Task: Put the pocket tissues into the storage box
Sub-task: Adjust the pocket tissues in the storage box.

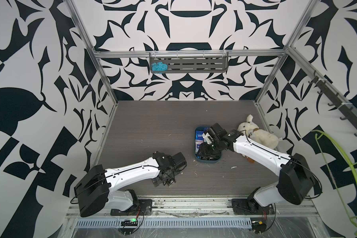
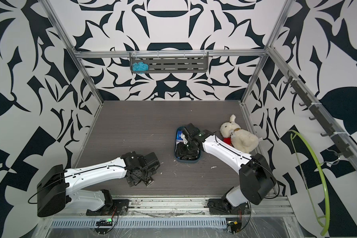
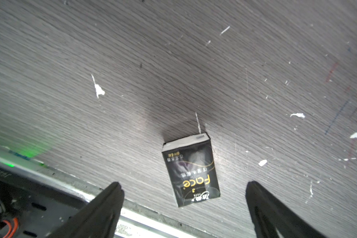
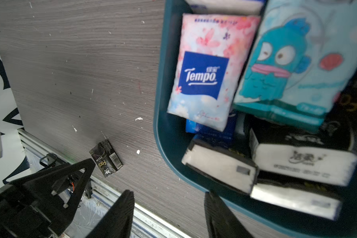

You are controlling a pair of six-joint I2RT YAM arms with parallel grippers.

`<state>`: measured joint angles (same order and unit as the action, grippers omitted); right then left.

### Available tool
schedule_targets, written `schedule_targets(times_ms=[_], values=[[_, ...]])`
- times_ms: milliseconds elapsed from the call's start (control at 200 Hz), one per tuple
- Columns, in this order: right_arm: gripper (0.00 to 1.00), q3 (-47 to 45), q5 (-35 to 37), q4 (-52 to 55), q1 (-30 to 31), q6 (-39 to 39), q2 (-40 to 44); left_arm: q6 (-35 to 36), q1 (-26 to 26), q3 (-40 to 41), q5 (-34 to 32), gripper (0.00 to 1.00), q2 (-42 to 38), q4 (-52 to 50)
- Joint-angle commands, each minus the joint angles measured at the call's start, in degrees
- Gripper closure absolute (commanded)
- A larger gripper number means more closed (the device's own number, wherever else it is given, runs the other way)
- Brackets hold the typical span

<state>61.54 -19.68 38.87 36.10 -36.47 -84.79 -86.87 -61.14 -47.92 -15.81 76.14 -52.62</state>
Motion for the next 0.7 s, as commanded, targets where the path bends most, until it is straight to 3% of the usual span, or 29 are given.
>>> schedule_targets(times_ms=[0,140,330,525,695], values=[[0.4,1.54,0.84,-0.46,0.0,-0.71,1.78,-0.31,-0.22,-0.53,0.01,0.01,0.29,-3.67],[0.4,4.4,3.64,-1.61,-0.23,1.46,-0.66,-0.09,-0.25,-0.86,0.61,0.0,1.41,-4.3],[0.4,5.73,1.81,-1.53,-0.24,2.77,-5.41,-0.43,-0.28,-0.86,0.5,0.01,1.14,-3.89],[0.4,-0.58,-0.06,-4.77,-0.16,0.06,-3.07,-1.37,-0.28,-0.12,0.53,0.01,0.14,-4.17],[0.41,-0.91,-0.61,-5.07,-0.13,-0.64,-1.11,-1.9,-0.39,-0.35,1.04,0.01,0.77,-3.66]])
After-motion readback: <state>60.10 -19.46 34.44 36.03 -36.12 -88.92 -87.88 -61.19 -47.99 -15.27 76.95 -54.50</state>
